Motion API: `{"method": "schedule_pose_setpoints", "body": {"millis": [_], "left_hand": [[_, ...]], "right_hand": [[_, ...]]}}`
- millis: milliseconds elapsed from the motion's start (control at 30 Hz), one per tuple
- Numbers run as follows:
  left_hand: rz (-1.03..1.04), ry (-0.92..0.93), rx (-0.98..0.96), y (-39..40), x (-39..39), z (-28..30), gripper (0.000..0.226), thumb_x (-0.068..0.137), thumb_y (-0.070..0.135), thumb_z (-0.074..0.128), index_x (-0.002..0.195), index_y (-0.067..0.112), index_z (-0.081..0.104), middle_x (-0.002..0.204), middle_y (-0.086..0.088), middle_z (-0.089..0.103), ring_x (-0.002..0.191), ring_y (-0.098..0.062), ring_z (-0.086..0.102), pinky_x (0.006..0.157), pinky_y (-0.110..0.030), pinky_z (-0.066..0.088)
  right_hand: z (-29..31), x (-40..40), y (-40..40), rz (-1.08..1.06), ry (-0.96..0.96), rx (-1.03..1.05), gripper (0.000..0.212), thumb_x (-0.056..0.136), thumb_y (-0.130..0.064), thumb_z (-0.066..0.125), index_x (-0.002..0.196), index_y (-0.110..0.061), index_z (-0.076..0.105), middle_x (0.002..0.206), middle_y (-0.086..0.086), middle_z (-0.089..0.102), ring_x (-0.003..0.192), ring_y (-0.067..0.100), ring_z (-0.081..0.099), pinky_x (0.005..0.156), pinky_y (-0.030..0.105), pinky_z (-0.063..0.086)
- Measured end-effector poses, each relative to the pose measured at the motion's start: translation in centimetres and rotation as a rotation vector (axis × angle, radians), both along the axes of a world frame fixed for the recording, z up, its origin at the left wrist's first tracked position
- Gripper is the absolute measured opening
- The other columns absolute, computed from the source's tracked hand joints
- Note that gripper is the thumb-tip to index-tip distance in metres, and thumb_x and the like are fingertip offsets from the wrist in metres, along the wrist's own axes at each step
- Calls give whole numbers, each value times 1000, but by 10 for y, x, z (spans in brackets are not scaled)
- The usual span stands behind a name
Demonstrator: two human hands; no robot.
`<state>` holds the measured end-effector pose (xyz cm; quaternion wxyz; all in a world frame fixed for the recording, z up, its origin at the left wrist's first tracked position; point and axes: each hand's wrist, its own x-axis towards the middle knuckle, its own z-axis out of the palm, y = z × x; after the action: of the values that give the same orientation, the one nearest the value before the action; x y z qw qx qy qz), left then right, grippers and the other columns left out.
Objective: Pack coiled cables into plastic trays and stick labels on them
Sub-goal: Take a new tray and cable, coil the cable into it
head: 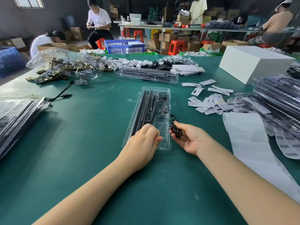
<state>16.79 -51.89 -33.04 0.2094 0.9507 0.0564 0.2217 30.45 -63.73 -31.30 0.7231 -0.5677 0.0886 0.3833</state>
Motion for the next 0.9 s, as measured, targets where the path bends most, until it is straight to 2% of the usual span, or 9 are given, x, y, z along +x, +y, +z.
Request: {"method": "schedule_pose_setpoints", "body": {"millis": [300, 433, 533, 567, 633, 700, 767, 833, 900], "left_hand": [[-8, -34, -34, -1, -1, -1, 23, 101, 30, 37, 94, 10, 49, 102, 1, 47, 69, -18, 37, 64, -32, 37], [21, -30, -91, -1, -1, -1, 39, 97, 41, 25, 98, 10, 49, 104, 2, 48, 72, -24, 47, 64, -35, 41], [34, -34, -116, 0, -2, -3, 35, 98, 39, 27, 99, 11, 48, 103, 5, 47, 74, -26, 49, 66, -37, 44], [29, -38, -111, 0, -2, -4, 32, 99, 37, 29, 99, 11, 48, 102, 5, 46, 73, -25, 48, 66, -36, 43], [32, -44, -118, 1, -1, -4, 30, 99, 36, 30, 99, 11, 48, 102, 4, 46, 74, -25, 48, 66, -36, 43], [39, -52, -137, 1, -1, -4, 33, 99, 38, 27, 98, 12, 47, 102, 4, 47, 77, -27, 50, 68, -38, 45], [46, -64, -155, 0, -2, -3, 36, 100, 40, 24, 97, 13, 47, 102, 4, 47, 77, -28, 50, 69, -41, 46], [55, -67, -170, -1, -3, -3, 33, 98, 40, 24, 95, 14, 46, 101, 5, 47, 77, -29, 51, 70, -41, 46], [52, -69, -170, -1, -2, -3, 30, 98, 37, 27, 95, 14, 46, 101, 6, 46, 78, -29, 50, 70, -41, 46]], "right_hand": [[2, 3, -3, 47, -12, -87, 11, 88, -18, 69, 81, -10, 66, 58, 2, 67, 39, 7, 57, 38, 15, 46], [-1, 3, 4, -40, -330, -249, 10, 81, -9, 76, 87, -10, 69, 66, 4, 66, 49, 12, 59, 45, 20, 48], [-5, 4, 7, -76, -536, -409, 14, 75, -13, 80, 67, -12, 69, 55, -2, 63, 52, 13, 58, 55, 22, 49], [-6, 4, 8, -79, -607, -472, 14, 73, -16, 80, 68, -6, 70, 54, -2, 60, 54, 14, 55, 58, 23, 46], [-8, 2, 10, -70, -691, -517, 29, 73, -19, 76, 85, 7, 68, 59, 11, 54, 61, 15, 47, 63, 28, 40], [-7, 1, 11, -64, -734, -534, 33, 73, -18, 74, 90, 9, 66, 66, 26, 55, 63, 15, 45, 63, 29, 39], [-4, 0, 12, -44, -775, -563, 22, 73, -16, 73, 83, 4, 70, 74, 25, 65, 61, 17, 52, 63, 31, 51], [-2, -1, 13, -37, -763, -547, 10, 72, -14, 74, 77, -11, 66, 80, 16, 70, 67, 22, 66, 68, 41, 61], [-2, -3, 15, -28, -731, -526, 21, 71, -14, 76, 78, -20, 57, 87, 9, 69, 75, 25, 70, 66, 43, 61]]}}
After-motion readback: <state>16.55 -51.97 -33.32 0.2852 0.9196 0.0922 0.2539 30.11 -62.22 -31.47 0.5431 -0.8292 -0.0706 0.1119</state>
